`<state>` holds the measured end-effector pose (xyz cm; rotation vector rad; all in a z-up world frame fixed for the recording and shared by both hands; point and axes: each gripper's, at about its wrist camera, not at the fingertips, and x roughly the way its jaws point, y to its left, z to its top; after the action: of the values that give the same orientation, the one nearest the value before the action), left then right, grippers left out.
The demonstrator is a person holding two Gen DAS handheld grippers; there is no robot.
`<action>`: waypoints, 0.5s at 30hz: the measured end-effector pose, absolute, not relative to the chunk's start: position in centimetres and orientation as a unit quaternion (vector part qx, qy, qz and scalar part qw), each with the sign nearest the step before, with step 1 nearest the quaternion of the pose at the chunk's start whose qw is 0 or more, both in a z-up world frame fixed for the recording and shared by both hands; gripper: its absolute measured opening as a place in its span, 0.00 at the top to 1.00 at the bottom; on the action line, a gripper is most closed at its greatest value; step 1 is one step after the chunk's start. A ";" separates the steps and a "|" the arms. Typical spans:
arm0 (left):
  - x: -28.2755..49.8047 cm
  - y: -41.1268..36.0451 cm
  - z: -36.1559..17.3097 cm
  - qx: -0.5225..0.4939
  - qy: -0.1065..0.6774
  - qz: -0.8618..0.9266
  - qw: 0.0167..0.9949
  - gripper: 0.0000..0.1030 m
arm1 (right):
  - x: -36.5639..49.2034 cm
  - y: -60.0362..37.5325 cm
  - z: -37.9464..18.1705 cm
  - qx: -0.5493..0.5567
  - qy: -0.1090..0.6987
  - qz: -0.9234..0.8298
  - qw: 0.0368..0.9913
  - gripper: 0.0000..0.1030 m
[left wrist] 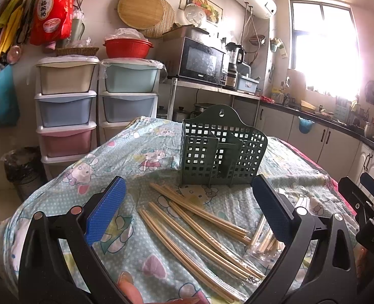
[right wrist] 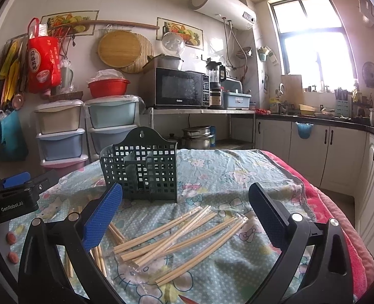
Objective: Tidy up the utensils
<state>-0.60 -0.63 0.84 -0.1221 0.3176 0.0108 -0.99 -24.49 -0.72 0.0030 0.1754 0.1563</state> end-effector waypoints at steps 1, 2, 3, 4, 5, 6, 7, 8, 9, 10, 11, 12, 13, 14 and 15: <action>-0.6 -0.6 0.8 -0.061 0.157 0.006 0.986 0.10 | -1.0 -24.5 -0.7 0.001 0.087 0.078 0.993 0.06; -0.6 -0.6 0.8 -0.061 0.158 0.006 0.986 0.10 | -1.0 -24.5 -0.7 0.000 0.087 0.078 0.993 0.06; -0.6 -0.6 0.8 -0.062 0.158 0.006 0.986 0.10 | -1.0 -24.5 -0.7 0.002 0.088 0.078 0.993 0.06; -0.6 -0.6 0.7 -0.061 0.157 0.006 0.986 0.10 | -1.0 -24.5 -0.7 0.002 0.088 0.078 0.993 0.06; -0.6 -0.6 0.8 -0.061 0.158 0.006 0.986 0.10 | -1.0 -24.4 -0.7 0.002 0.088 0.079 0.993 0.06; -0.6 -0.6 0.7 -0.061 0.157 0.007 0.986 0.10 | -1.0 -24.4 -0.7 0.001 0.088 0.078 0.993 0.06; -0.6 -0.6 0.8 -0.061 0.157 0.006 0.986 0.10 | -1.0 -24.4 -0.7 0.002 0.087 0.078 0.993 0.06; -0.6 -0.6 0.8 -0.062 0.157 0.005 0.986 0.10 | -1.1 -24.4 -0.7 0.002 0.087 0.079 0.993 0.06; -0.7 -0.6 0.8 -0.061 0.157 0.006 0.986 0.10 | -1.0 -24.4 -0.7 0.002 0.087 0.079 0.993 0.06; -0.6 -0.5 0.8 -0.062 0.157 0.005 0.986 0.10 | -1.0 -24.4 -0.7 0.002 0.087 0.079 0.993 0.06; -0.6 -0.5 0.9 -0.062 0.158 0.005 0.986 0.10 | -1.1 -24.4 -0.7 0.002 0.088 0.080 0.993 0.06; -0.7 -0.5 0.9 -0.063 0.158 0.005 0.985 0.10 | -1.1 -24.4 -0.7 0.003 0.088 0.081 0.993 0.06; -0.6 -0.5 0.8 -0.062 0.157 0.005 0.986 0.10 | -1.1 -24.4 -0.7 0.003 0.088 0.081 0.993 0.06; -0.7 -0.6 0.9 -0.062 0.158 0.005 0.986 0.10 | -1.2 -24.3 -0.7 0.002 0.087 0.081 0.993 0.06; -0.6 -0.5 0.8 -0.062 0.157 0.006 0.986 0.10 | -1.1 -24.4 -0.7 0.002 0.087 0.082 0.993 0.06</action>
<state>-0.62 -0.54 0.77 -0.1252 0.3155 0.0114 -1.10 -24.37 -0.68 0.0043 0.1753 0.1640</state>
